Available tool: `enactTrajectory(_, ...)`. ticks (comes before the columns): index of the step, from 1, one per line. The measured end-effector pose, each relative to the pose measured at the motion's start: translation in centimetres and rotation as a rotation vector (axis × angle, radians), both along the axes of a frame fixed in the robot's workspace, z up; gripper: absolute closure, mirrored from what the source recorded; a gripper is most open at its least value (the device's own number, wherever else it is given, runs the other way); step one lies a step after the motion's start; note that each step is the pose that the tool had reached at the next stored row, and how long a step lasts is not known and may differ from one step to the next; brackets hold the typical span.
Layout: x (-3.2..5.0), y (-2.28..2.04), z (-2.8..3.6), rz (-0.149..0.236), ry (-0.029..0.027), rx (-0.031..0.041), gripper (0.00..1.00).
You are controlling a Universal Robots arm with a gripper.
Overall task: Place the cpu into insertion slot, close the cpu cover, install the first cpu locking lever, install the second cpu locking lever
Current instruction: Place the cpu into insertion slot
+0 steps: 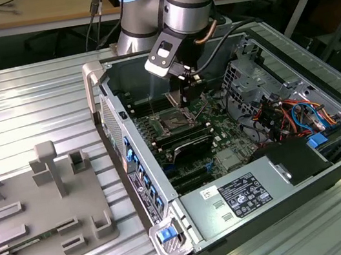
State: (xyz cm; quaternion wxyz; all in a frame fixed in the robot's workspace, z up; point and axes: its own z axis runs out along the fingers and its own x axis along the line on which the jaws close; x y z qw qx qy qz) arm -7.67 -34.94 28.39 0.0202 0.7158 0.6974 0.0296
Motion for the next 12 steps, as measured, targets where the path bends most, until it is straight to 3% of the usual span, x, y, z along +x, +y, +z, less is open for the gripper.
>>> enactTrajectory(12,0.00,0.08,-0.07,0.000,0.0000,-0.0001,0.45)
